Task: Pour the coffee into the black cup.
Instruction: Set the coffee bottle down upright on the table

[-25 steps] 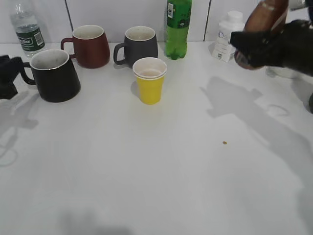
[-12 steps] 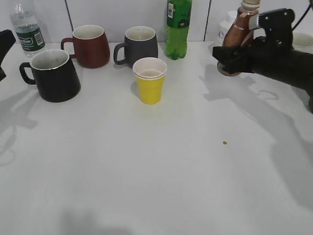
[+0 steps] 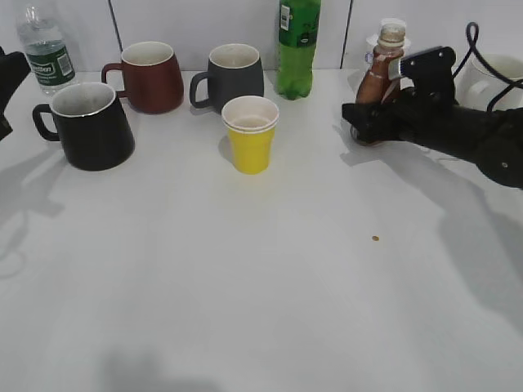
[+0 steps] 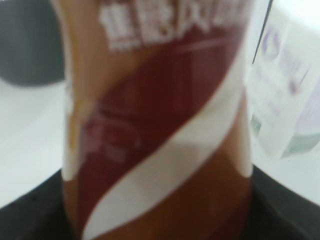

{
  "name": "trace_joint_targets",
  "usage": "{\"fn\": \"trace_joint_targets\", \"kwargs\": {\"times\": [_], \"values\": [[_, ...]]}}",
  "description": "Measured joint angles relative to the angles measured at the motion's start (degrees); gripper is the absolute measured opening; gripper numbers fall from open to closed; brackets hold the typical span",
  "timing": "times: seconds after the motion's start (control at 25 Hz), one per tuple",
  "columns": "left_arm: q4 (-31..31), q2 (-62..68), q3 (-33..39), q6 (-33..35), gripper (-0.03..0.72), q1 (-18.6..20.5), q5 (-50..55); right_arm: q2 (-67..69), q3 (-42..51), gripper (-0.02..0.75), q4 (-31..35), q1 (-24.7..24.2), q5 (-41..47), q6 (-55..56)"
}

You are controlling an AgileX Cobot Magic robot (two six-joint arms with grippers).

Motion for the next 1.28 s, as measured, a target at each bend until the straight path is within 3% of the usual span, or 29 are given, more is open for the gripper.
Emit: {"fn": "trace_joint_targets", "kwargs": {"times": [0.4, 0.6, 1.0, 1.12, 1.28], "values": [[0.19, 0.00, 0.00, 0.00, 0.253, 0.00, 0.00, 1.34, -0.05, 0.527, 0.00, 0.00, -0.56, -0.78], [1.12, 0.00, 0.00, 0.00, 0.253, 0.00, 0.00, 1.34, -0.05, 0.646, -0.50, 0.00, 0.08, 3.12], [2.15, -0.02, 0.00, 0.00, 0.260, 0.00, 3.37, -2.83, 1.91, 0.663, -7.61, 0.00, 7.51, 10.02], [2.22, -0.02, 0.00, 0.00, 0.302, 0.00, 5.18, -3.71, 2.80, 0.663, -7.68, 0.00, 9.99, 10.09], [1.63, -0.02, 0.00, 0.00, 0.419, -1.84, 7.09, -5.49, 3.42, 0.663, -7.79, 0.00, 13.54, 10.36]]}}
